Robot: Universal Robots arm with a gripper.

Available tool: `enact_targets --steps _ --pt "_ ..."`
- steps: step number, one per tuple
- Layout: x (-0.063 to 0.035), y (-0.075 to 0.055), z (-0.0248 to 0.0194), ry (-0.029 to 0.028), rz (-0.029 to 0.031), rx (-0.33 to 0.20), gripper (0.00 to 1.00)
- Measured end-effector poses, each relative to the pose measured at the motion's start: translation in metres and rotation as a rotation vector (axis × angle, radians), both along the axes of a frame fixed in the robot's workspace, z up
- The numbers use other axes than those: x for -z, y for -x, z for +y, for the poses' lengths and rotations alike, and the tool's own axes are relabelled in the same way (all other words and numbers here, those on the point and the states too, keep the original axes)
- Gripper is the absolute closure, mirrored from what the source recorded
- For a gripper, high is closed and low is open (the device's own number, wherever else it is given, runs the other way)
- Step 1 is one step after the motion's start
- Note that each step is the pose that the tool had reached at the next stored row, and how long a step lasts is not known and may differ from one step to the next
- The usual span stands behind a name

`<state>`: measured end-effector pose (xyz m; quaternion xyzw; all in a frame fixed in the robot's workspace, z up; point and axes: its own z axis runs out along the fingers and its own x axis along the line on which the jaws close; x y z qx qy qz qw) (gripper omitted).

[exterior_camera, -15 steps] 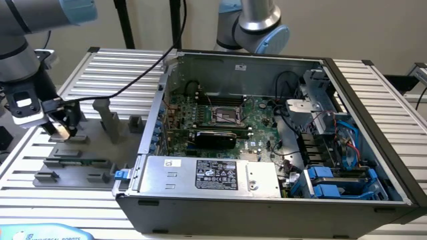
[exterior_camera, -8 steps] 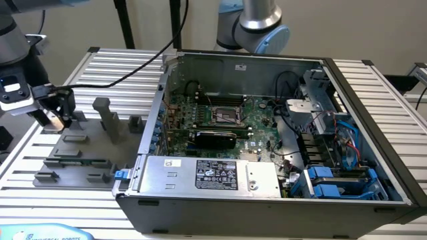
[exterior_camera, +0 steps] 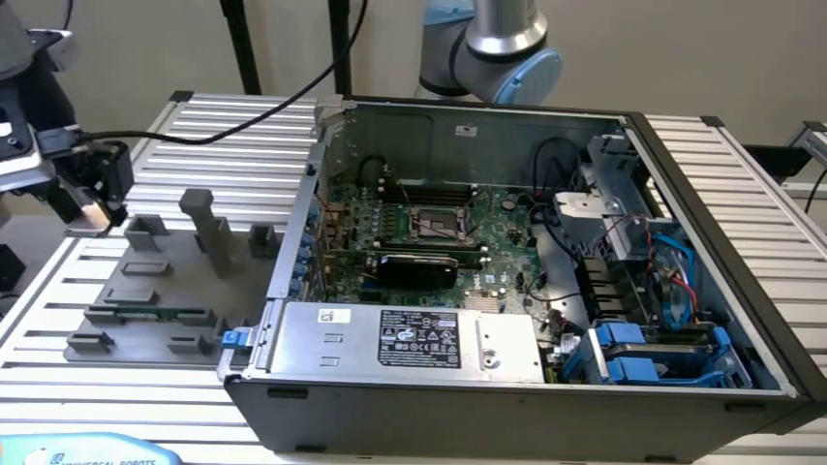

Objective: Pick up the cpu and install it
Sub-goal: 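Pick up the cpu and move it towards the insertion slot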

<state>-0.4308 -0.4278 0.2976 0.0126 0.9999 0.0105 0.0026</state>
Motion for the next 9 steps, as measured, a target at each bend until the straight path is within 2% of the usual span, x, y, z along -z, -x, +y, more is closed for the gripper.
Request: enact_targets --steps 5,9 --pt "-0.0230 -0.008 0.0000 -0.0001 -0.0001 0.000 0.45" --pt "-0.0412 -0.023 0.0000 -0.0011 0.0001 0.000 0.45"
